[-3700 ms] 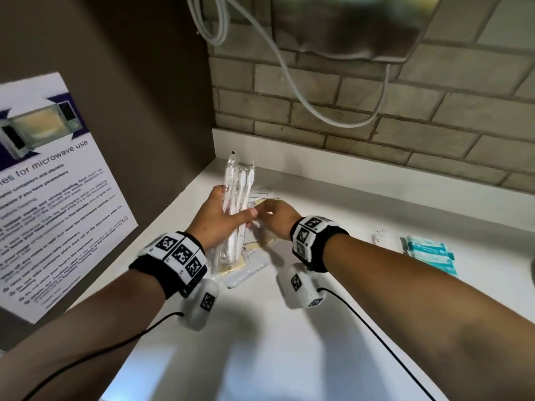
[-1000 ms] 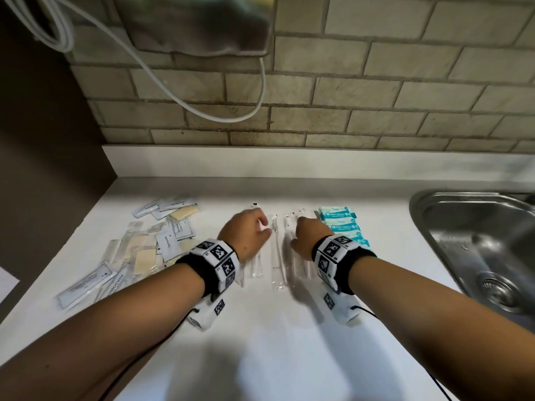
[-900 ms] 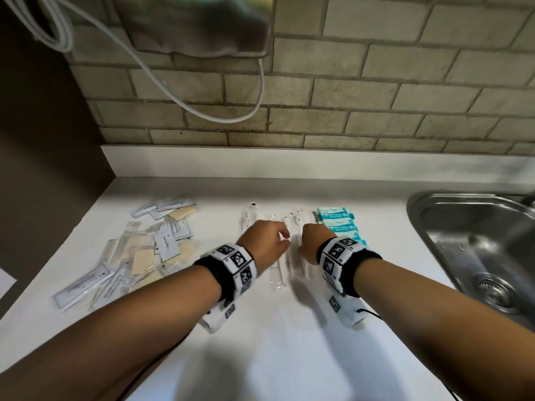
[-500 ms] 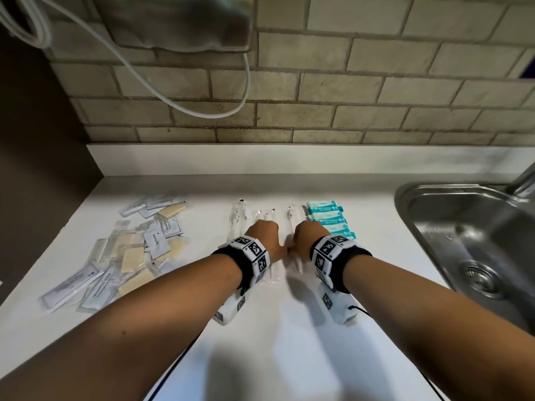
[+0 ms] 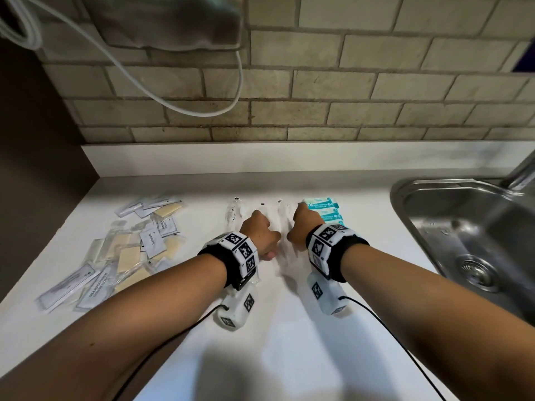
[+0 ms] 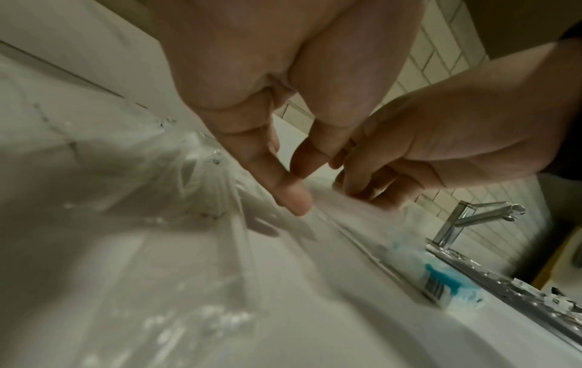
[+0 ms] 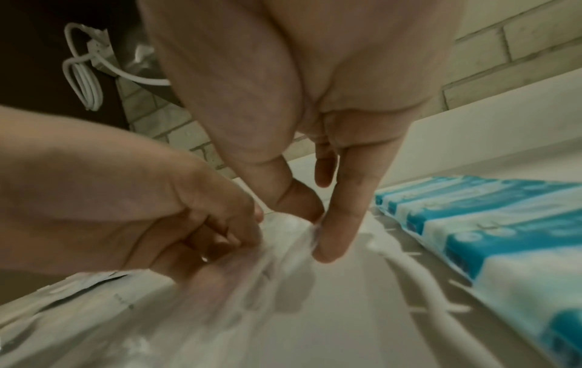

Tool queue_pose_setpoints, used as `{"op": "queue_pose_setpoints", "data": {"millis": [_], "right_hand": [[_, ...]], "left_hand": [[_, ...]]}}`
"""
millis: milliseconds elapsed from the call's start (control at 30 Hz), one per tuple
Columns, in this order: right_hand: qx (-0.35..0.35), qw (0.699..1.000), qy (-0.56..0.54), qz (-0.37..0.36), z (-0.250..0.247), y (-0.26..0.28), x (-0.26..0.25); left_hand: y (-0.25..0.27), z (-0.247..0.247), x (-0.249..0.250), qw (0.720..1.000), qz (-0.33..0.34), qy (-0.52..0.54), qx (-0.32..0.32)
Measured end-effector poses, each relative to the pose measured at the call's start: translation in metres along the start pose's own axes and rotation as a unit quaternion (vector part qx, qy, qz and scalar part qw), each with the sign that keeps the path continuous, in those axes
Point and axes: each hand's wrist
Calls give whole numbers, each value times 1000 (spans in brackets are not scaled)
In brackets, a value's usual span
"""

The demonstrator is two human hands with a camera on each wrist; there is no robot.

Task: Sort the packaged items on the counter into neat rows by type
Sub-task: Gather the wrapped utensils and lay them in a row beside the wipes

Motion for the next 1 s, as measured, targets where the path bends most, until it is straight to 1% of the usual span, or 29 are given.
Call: {"op": "queue_pose_setpoints", "data": {"millis": [100, 200, 267, 367, 400, 467, 533, 567, 600, 633, 700, 733, 800, 1000], "right_hand": [[-33, 999, 25, 0, 3, 4, 3], [-54, 994, 94, -20, 10, 7, 8], [-54, 991, 117, -39, 12, 8, 10], [-78, 976, 189, -74, 12, 11, 12], [-70, 977, 189, -73, 11, 12, 13], [-32, 987, 143, -71, 9, 11, 12], [-10, 988, 116, -98, 6, 9, 9], [-16, 985, 125, -118, 5, 8, 8], [-35, 977, 155, -140, 4, 8, 6], [-61, 967, 190, -158, 4, 8, 5], [-111, 948, 248, -167, 8, 7, 4], [-126, 942, 265, -163, 12, 6, 5], [-139, 940, 274, -151, 18, 7, 7], [-140, 943, 272, -131, 18, 13, 13]], "left_hand": [[-3, 4, -5, 1000, 2, -7, 1], [-2, 6, -6, 999, 21, -26, 0], [0, 5, -7, 996, 47, -73, -4], [3, -1, -6, 979, 89, -185, 18], [3, -5, -6, 973, 99, -209, 29], [4, -12, -6, 967, 106, -226, 39], [6, -17, -7, 961, 126, -240, 51], [7, -19, -7, 952, 142, -264, 58], [9, -20, -5, 936, 160, -307, 64], [11, -21, -4, 914, 173, -362, 66], [14, -20, -3, 872, 183, -451, 55], [16, -19, -4, 859, 182, -476, 49], [15, -16, -8, 848, 177, -499, 33], [11, -11, -8, 838, 156, -523, -13]]}}
Point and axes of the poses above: each hand's wrist, its own y-axis away from the middle knuckle, its own z-axis out of the palm, x = y × z, and after that the axes turned 10 degrees about -z, right-handed
